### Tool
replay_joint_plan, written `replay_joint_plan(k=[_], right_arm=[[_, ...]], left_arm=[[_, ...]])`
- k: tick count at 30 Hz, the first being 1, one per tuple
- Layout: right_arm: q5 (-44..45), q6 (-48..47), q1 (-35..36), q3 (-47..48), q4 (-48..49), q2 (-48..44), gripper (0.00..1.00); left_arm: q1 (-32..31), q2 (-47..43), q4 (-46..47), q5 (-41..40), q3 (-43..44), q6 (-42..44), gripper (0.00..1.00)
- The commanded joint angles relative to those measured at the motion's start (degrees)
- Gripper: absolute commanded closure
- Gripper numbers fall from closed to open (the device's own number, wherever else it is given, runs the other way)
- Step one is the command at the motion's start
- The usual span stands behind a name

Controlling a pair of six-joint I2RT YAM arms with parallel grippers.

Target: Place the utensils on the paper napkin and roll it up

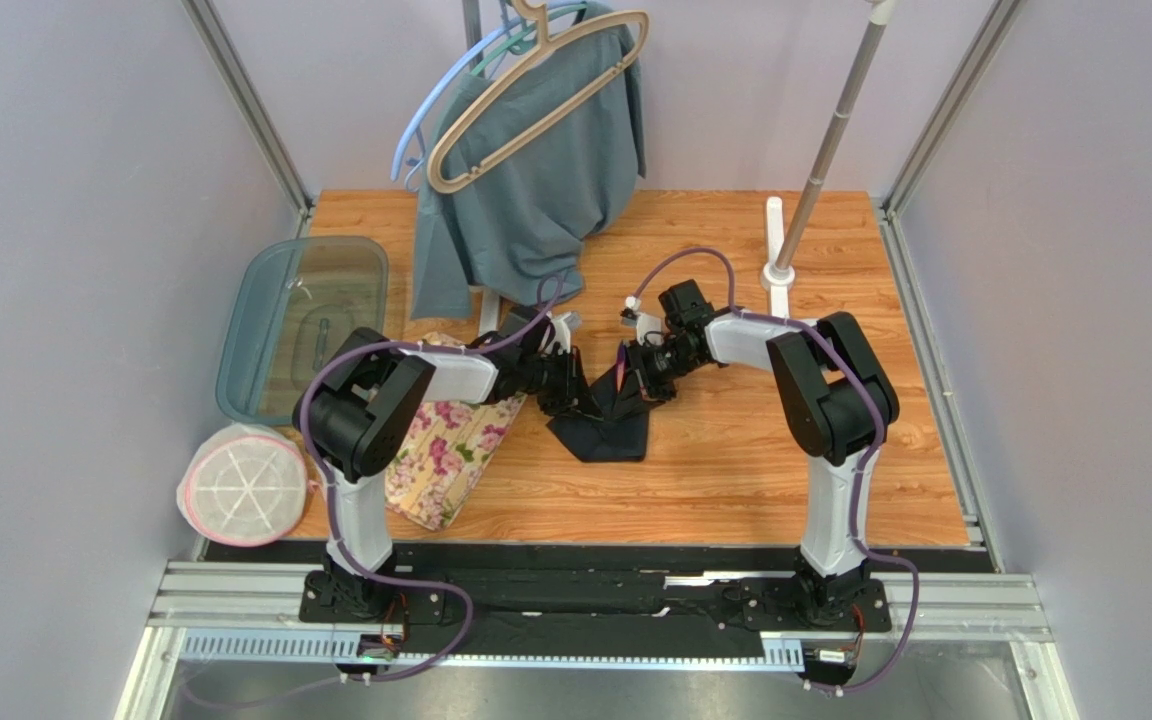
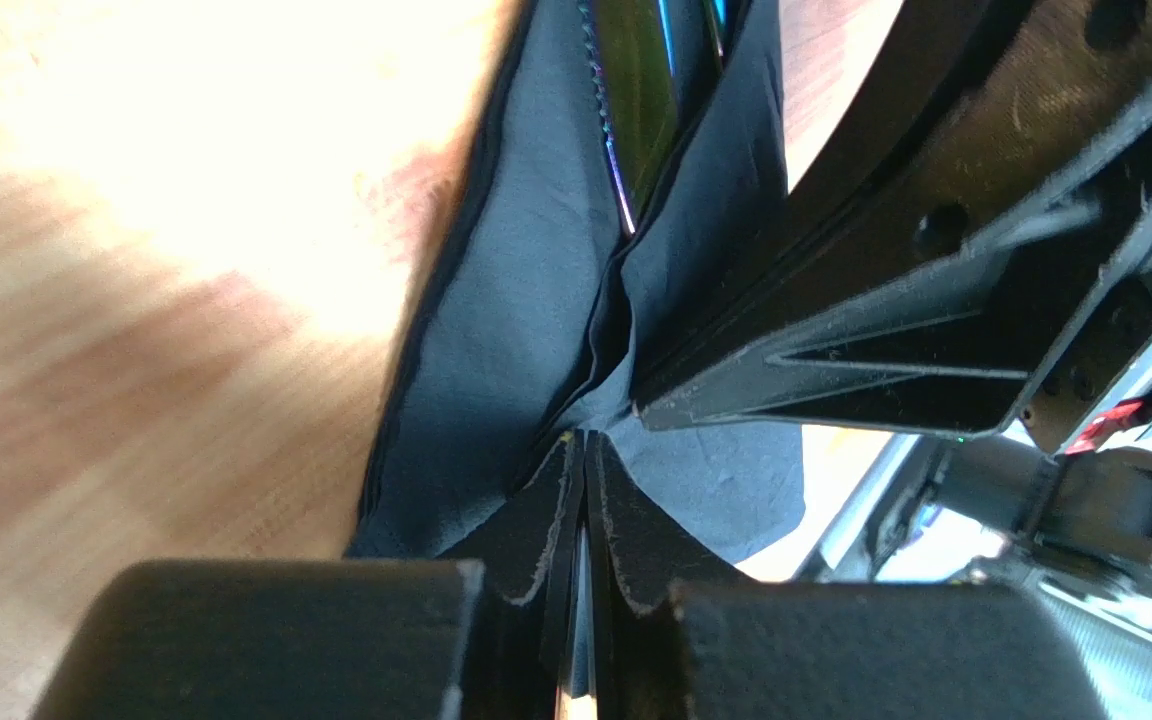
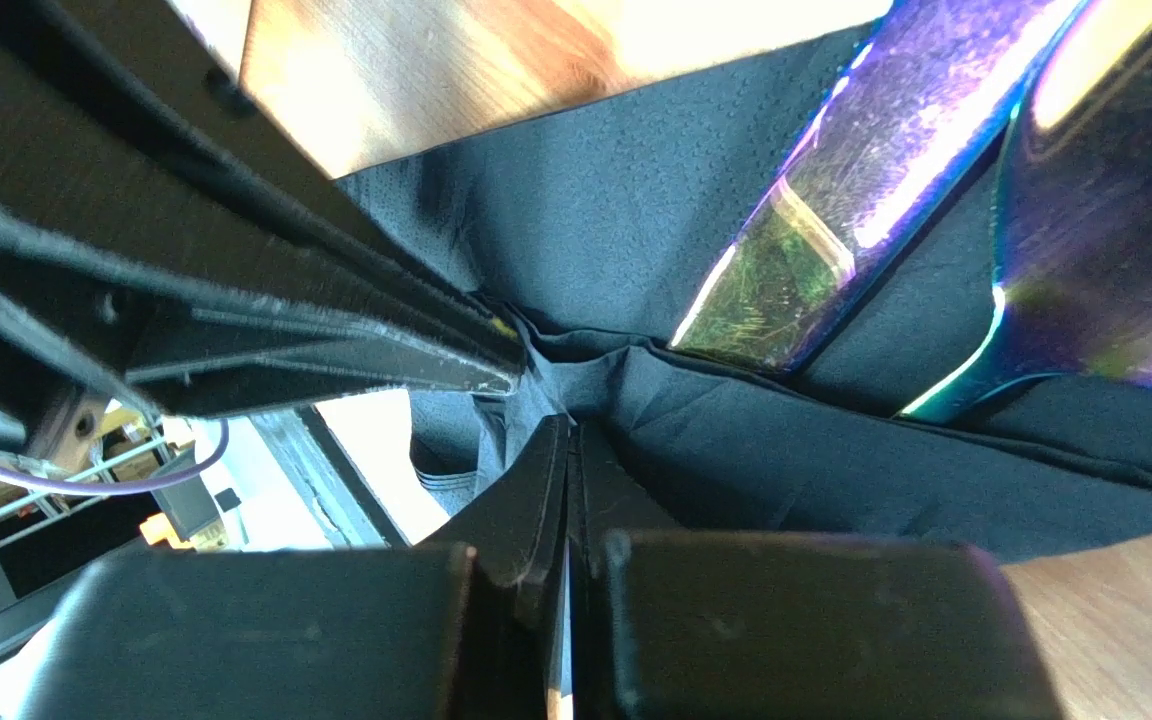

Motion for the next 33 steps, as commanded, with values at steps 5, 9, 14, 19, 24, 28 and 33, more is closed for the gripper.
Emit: replay_joint_plan(k=[5,9,14,19,24,28,33], right_arm=[[0.0,-1.3,-0.2,4.9,-6.0,-5.9,0.91],[1.1,-3.2,-1.7,4.5,-6.5,-10.0,0.89],[2.2,-2.0,-1.9,2.5,-5.0,-8.5,0.92],[5.4,-0.7,-0.9,2.2,-2.3,-8.2,0.93],[6.9,-0.1,-0.1,3.3,-1.5,-5.8,0.94],[8.2,-0.1,1.1,4.0,-1.0,-3.8,0.95],[10.7,-1.0,2.2,4.7,-1.0,-1.1,0.96]], left_arm=[[0.8,1.2,-5.8,-3.9,2.1,4.6,0.98],[0.8,1.2,-5.8,-4.1,2.2,4.2,1.0],[0.8,1.3,-6.6,-4.5,2.8,4.9,1.0],[0.8,0.9,-6.0,-4.5,2.0,4.8,1.0],[0.8,1.4,-5.8,-4.3,2.3,4.5,1.0],[0.8,1.3,-5.7,-4.2,2.4,4.3,1.0],[0.8,0.4,-4.6,-3.6,1.8,4.5,1.0]])
